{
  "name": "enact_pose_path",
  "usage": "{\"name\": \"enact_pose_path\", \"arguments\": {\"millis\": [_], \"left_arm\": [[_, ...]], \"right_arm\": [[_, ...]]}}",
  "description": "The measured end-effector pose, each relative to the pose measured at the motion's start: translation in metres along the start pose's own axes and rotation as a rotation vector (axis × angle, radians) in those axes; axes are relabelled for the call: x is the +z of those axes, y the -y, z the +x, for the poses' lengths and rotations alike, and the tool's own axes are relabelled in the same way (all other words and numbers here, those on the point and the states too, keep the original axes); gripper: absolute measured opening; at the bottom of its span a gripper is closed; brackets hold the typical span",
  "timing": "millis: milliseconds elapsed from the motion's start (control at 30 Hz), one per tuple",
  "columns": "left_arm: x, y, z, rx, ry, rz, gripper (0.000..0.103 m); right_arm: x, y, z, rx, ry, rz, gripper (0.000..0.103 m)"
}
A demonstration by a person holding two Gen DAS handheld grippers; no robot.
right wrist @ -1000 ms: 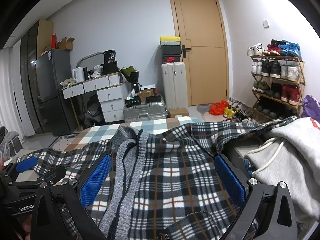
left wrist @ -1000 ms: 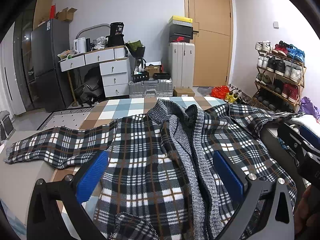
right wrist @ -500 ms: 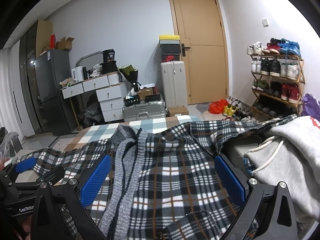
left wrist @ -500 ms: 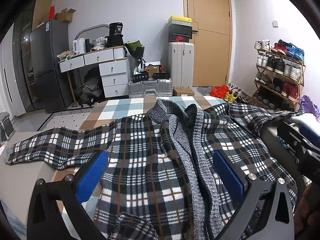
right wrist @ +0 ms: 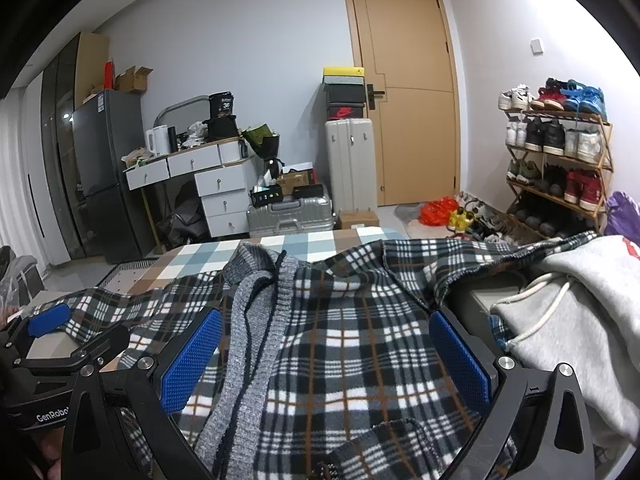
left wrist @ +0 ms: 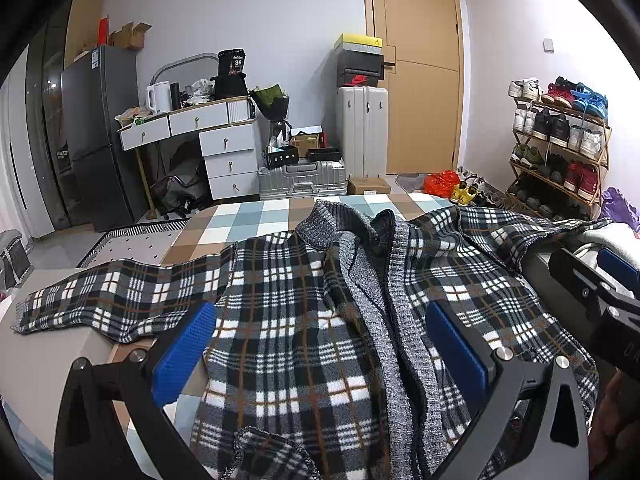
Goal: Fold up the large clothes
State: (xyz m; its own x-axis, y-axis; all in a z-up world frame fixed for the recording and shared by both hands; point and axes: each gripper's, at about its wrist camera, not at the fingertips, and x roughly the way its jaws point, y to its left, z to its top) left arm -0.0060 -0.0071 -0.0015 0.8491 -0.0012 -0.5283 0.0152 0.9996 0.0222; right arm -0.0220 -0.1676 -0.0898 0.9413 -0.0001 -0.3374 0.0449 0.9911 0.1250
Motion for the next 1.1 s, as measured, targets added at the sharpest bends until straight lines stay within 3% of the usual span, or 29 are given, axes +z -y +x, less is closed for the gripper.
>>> {"name": "enact_pose_path", "arguments": {"millis": [133,200,267,333,467,600,767,833,967,1067,1100], "left_arm": [[-0.002,0.002,0.004,0.005,-0.007,0.009,0.102],[-0.003,0.004,0.007,-0.003,-0.018,0.015,0.102],[-0.004,0.006,0.011,-0.009,-0.029,0.026,0.102],[-0.006,0.008,0.014,-0.014,-0.038,0.044,0.102],[-0.01,0.013,0.021,-0.017,-0.063,0.089,0.102],[-0.011,0.01,0.03,-0.054,-0.108,0.095,0.102],[-0.015,0.003,0.044,-0.046,-0.161,0.089,0.102],[-0.017,0.004,0.049,-0.024,-0.164,0.106,0.102],[-0.019,0.008,0.059,-0.003,-0.185,0.127,0.102],[-0.021,0.01,0.061,-0.004,-0.198,0.133,0.102],[-0.021,0.012,0.062,0.0,-0.198,0.139,0.102]], "right_arm": [[0.016,0.017,-0.002,0.072,-0.015,0.066,0.103],[0.033,0.043,-0.001,0.145,-0.039,0.137,0.103],[0.054,0.075,0.004,0.159,-0.073,0.183,0.103],[0.08,0.113,0.01,0.124,-0.092,0.215,0.103],[0.136,0.219,0.037,-0.067,-0.123,0.273,0.103],[0.16,0.337,0.104,-0.217,-0.354,0.361,0.103],[0.144,0.431,0.185,-0.444,-0.708,0.321,0.103],[0.132,0.453,0.204,-0.452,-0.79,0.362,0.099],[0.112,0.481,0.225,-0.48,-0.852,0.456,0.096],[0.096,0.476,0.245,-0.378,-0.954,0.488,0.075],[0.092,0.474,0.248,-0.376,-0.971,0.477,0.075]]}}
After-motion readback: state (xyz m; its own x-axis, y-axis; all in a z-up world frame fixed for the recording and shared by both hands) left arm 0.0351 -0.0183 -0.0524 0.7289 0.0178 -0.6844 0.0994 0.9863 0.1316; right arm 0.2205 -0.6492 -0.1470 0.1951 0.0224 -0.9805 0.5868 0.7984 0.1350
